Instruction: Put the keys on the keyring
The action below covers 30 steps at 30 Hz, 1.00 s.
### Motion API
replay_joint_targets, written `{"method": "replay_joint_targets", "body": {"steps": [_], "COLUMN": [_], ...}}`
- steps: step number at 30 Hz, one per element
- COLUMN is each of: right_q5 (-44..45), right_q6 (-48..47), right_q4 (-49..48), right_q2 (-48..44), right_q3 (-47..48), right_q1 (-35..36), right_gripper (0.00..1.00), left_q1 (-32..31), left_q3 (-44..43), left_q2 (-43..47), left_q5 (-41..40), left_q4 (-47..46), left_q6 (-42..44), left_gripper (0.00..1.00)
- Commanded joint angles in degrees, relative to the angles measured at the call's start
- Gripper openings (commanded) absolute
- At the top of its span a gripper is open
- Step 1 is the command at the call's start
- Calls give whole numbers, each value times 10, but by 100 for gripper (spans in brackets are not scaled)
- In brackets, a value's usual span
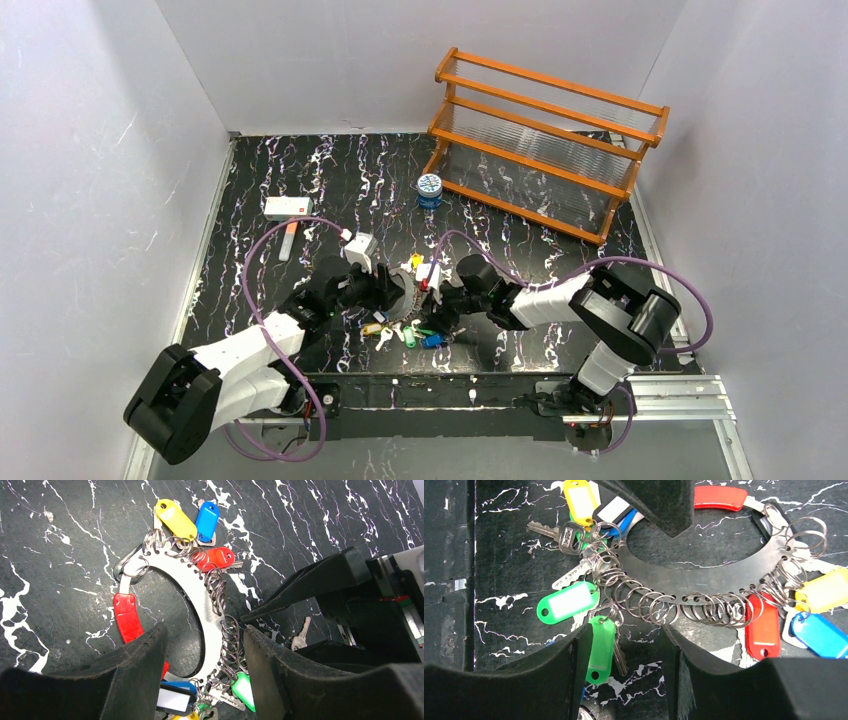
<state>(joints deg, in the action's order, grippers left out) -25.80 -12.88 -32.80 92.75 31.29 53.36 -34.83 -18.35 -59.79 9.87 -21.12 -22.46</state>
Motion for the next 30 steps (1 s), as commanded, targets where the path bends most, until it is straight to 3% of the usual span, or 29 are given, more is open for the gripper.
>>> {"method": "replay_joint_targets", "body": {"steps": [1,9,16,20,23,30], "right_q5": [12,53,96,90,102,69], "right_q6": [-3,103,218,259,302,348], "right_q4": [-17,-6,109,163,190,250], "right_q2": [5,-16,-21,-12,-7,18], "right_q3": [18,55,129,162,179,215], "right_q1": [14,24,24,24,24,27], "right_gripper": [60,57,61,58,54,32], "left_q1": [3,3,3,3,3,3], "left_q3": [6,8,4,-12,-17,-18], "left_q2": [5,28,83,133,165,188], "left_q5": [-2,-41,-142,-201,-229,-245], "left_q4": [-10,8,67,118,141,173], "left_q6": [0,-6,-4,6,16,14], "left_gripper": [56,56,56,56,56,56]}}
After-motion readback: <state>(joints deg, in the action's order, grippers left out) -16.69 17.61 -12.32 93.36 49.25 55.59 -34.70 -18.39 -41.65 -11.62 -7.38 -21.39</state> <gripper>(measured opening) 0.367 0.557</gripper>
